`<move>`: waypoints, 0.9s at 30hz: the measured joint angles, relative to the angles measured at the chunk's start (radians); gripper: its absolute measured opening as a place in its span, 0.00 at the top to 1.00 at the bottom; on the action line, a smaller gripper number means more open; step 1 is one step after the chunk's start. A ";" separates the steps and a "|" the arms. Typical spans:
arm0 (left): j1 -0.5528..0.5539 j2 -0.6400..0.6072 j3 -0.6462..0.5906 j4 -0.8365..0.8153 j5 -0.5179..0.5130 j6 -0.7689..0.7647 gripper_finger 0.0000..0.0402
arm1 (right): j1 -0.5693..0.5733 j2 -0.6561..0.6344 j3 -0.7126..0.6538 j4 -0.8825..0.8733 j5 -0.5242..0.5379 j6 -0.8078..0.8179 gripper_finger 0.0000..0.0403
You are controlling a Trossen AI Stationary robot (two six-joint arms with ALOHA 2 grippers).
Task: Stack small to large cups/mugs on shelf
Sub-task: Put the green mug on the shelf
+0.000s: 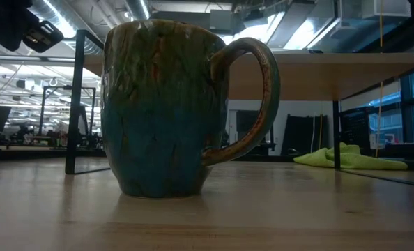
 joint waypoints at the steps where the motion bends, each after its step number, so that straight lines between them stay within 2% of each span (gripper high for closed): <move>1: 0.000 0.000 0.000 0.000 0.000 0.000 0.97 | 0.006 -0.001 0.000 0.000 -0.003 0.011 0.71; 8: 0.000 0.000 0.000 0.000 -0.004 0.000 0.97 | 0.026 0.005 -0.018 0.000 0.007 0.040 0.71; 13: 0.000 0.000 0.000 0.000 -0.006 0.000 0.97 | 0.022 0.010 -0.018 -0.002 0.085 0.016 0.71; 17: 0.000 0.000 0.000 0.000 -0.006 -0.001 0.97 | 0.015 0.019 -0.018 0.003 0.043 0.009 0.71; 27: 0.000 0.000 0.000 0.001 -0.014 -0.002 0.97 | 0.018 0.051 -0.019 0.010 0.033 0.012 0.71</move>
